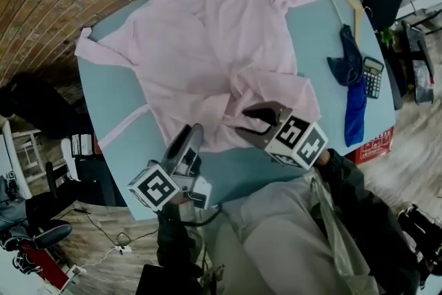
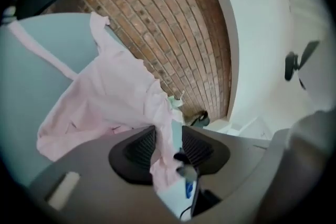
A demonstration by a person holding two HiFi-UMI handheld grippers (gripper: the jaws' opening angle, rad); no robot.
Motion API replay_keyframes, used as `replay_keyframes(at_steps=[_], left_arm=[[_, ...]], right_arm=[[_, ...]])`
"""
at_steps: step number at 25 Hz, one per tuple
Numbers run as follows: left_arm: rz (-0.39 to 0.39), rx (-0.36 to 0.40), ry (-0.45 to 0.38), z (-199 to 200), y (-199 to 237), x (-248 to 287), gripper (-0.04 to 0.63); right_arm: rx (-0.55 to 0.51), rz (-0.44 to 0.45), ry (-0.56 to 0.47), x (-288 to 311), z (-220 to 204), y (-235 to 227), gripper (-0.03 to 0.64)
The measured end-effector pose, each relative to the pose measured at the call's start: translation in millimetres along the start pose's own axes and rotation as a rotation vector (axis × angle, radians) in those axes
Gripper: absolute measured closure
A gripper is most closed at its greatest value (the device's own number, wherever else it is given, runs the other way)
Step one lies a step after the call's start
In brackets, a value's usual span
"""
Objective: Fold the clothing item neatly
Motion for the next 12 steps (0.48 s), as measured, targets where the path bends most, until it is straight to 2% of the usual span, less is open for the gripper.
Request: replay_keyframes(at_steps=[2,3,4,5,6,8,9,10,12], left_arm=[[-0.103,-0.118,-0.056,1,10,5,0.436],[-0.128,-0.125,-0.053,4,11,10,0.436],[-0.123,-0.08,-0.022,8,8,15,0.435],[-0.091,0.009,0.027,12,1,19,0.423],[-0.05,0.12,0.083,16,-7,23,0.422],[0.046,0.307,0.159,20,-20,23,0.443],[0.104,0.35,0.168,21,-18,19,0.457],[0.162,0.359,0.168,20,-10,13,0.466],[0.26,0.33,0.207,8,17,2,0.51]], right_arm=[[-0.181,0.102,0.084,34,-6,47,0.454],[-0.257,0.12,0.109,51,-5,63,0.454],[-0.311,0.134,0.124,67,-1,74,0.456],[-0.334,0.136,0.128,80,5,78,0.456],[-0.32,0.11,0.113,89,14,74,0.456],[-0.173,-0.027,0.027,93,35,42,0.472],[-0.071,-0.108,-0.017,90,47,20,0.472],[0.013,-0.176,-0.039,85,57,-2,0.475],[0.08,-0.262,-0.031,64,66,-32,0.479]])
Point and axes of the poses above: the fingertips, and each gripper's own axes: x forward along the fingers, y to its left, z out of its top, the point moved 10 cm from there along -x, backward along the fingers, and after that the axes turned 14 degrees about y, right-handed, at the moved point
